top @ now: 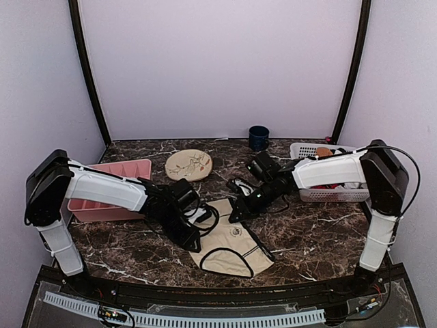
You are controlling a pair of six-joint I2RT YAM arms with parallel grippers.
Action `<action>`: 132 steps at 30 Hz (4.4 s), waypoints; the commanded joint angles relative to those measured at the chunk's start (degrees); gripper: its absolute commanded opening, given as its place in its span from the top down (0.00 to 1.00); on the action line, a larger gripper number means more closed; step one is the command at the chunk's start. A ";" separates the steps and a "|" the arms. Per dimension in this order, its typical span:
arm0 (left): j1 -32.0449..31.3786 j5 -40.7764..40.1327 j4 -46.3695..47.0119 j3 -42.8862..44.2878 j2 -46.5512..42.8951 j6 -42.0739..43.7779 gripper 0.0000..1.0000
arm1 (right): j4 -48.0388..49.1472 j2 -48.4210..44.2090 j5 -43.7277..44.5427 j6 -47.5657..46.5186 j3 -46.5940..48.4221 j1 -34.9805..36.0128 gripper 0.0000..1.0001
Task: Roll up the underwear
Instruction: Rotate the underwear at the center of the board, then pick up the underwear from the center of the board, then fold the underwear at the center of the board.
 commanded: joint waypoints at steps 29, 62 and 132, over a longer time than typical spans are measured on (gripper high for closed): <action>12.64 7.52 -4.57 10.67 -1.02 15.12 0.55 | -6.03 8.40 -2.50 -22.99 19.31 -11.59 0.60; 16.43 -2.44 -4.15 11.51 0.60 8.14 0.54 | -13.77 21.37 -9.15 -34.89 27.74 -13.20 1.00; 14.08 1.78 3.70 18.36 2.52 18.55 1.00 | -8.97 5.92 -12.23 -28.02 20.39 -18.35 1.00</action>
